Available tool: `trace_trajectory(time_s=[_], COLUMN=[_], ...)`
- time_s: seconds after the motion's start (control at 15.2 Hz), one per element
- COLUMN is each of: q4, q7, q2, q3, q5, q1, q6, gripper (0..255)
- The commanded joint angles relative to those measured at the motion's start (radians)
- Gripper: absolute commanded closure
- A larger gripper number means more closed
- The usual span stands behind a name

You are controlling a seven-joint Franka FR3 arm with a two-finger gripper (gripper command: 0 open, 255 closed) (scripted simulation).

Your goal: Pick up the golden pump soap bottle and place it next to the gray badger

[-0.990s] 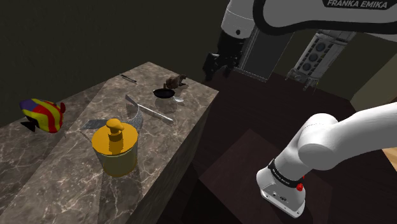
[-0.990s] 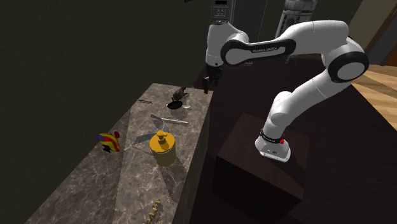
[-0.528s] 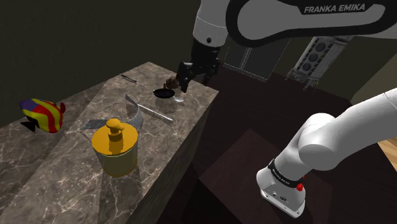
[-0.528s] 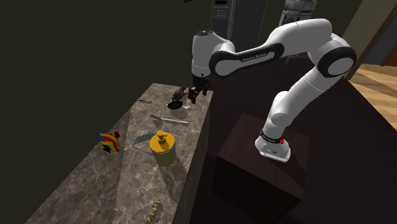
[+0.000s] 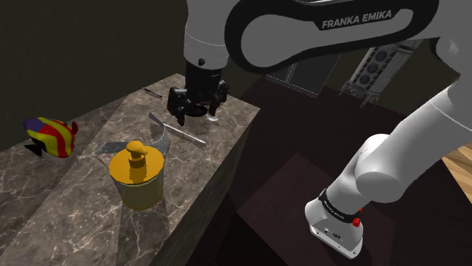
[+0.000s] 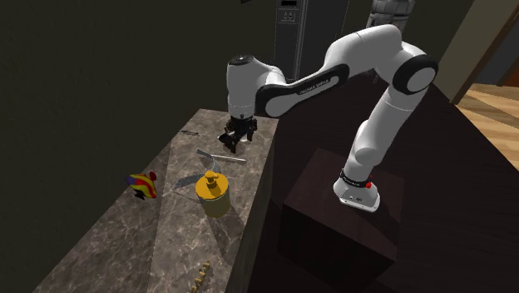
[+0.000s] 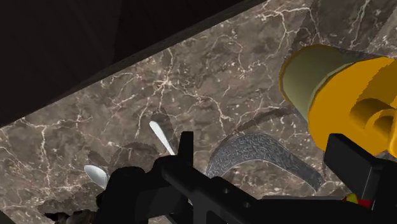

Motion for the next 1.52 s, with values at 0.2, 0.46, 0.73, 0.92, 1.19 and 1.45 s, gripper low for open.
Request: trace_trajectory(time_s=[0.2, 0.46, 0.73, 0.92, 1.19, 1.45], q4=[0.147, 0.296, 0.416, 0.391, 0.364, 0.364], q7=[0.149, 0.261, 0.329, 0.336, 0.344, 0.344], q2=[0.19, 0.358, 0.487, 0.499, 0.515, 0.515], q3=[0.07, 0.094, 0.088, 0.083, 0.076, 0.076], q5=[-0.11, -0.219, -0.297, -0.306, -0.319, -0.319], q1=[0.036, 0.102, 0.174, 0.174, 0.175, 0.175], q6=[0.007, -0.014, -0.033, 0.002, 0.041, 0.041], gripper=[0, 0, 0, 0, 0, 0])
